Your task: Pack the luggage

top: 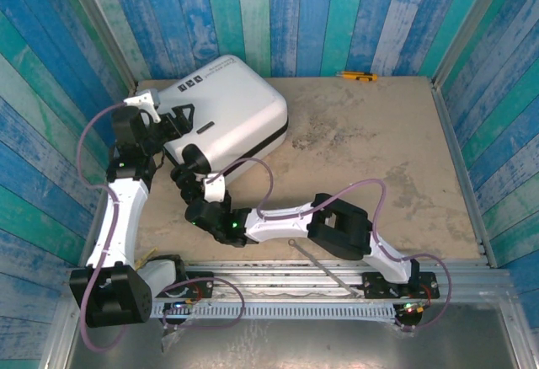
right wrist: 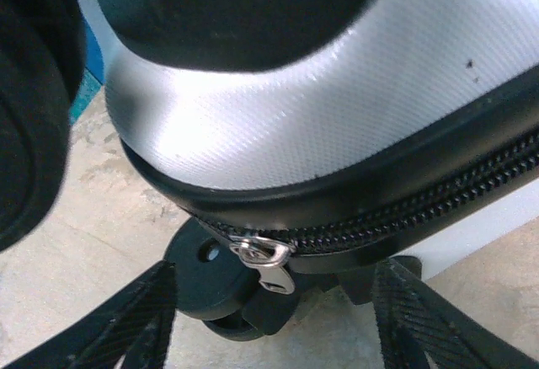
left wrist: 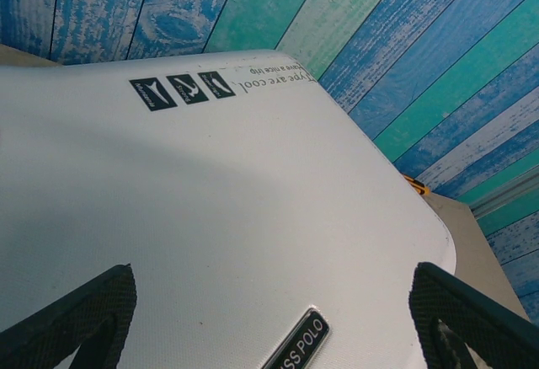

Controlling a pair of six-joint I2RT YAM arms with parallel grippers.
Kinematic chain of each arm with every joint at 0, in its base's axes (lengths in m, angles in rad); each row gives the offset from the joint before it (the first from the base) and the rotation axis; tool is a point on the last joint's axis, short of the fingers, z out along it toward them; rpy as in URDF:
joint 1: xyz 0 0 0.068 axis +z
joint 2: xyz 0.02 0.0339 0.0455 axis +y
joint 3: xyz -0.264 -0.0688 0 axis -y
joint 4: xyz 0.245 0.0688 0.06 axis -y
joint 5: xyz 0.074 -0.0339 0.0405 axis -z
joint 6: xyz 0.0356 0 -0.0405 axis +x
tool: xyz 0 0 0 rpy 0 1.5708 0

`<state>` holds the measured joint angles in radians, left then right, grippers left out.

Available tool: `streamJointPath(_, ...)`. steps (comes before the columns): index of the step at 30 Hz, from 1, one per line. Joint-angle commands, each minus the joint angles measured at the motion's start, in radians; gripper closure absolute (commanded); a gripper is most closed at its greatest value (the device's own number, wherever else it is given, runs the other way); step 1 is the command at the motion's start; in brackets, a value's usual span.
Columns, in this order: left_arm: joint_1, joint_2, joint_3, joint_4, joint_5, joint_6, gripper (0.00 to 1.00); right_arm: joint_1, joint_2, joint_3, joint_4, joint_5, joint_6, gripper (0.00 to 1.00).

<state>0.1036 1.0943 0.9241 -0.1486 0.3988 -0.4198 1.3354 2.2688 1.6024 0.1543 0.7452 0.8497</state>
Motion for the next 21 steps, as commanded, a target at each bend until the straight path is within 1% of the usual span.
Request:
streamJointPath(1,0.005,0.016,-0.013,-0.002,0.015,0.006,0.14,-0.021,0.017,0.025,-0.001,0.031,0.037,0.44)
streamJointPath(4,0.005,0.021,-0.011,-0.005,0.021,0.003,0.15,-0.033,0.007,0.002,0.002,0.038,0.057,0.64)
streamJointPath(5,0.005,0.021,-0.011,-0.005,0.023,0.002,0.16,-0.034,0.003,-0.006,0.004,0.041,0.057,0.70)
streamJointPath(9,0.008,0.025,-0.010,-0.006,0.026,-0.003,0.17,-0.038,-0.027,-0.031,0.011,0.031,0.034,0.96)
streamJointPath(10,0.008,0.027,-0.010,-0.008,0.026,-0.003,0.17,-0.041,-0.038,-0.041,0.011,0.022,0.025,0.99)
streamJointPath(16,0.009,0.030,-0.009,-0.012,0.034,-0.005,0.20,-0.059,-0.125,-0.157,0.043,-0.051,-0.003,0.99)
streamJointPath(18,0.010,0.030,-0.009,-0.012,0.035,-0.006,0.21,-0.077,-0.161,-0.218,0.069,-0.100,-0.005,0.99)
streamJointPath(21,0.008,0.031,-0.008,-0.013,0.038,-0.007,0.23,-0.098,-0.207,-0.306,0.154,-0.162,-0.035,0.99)
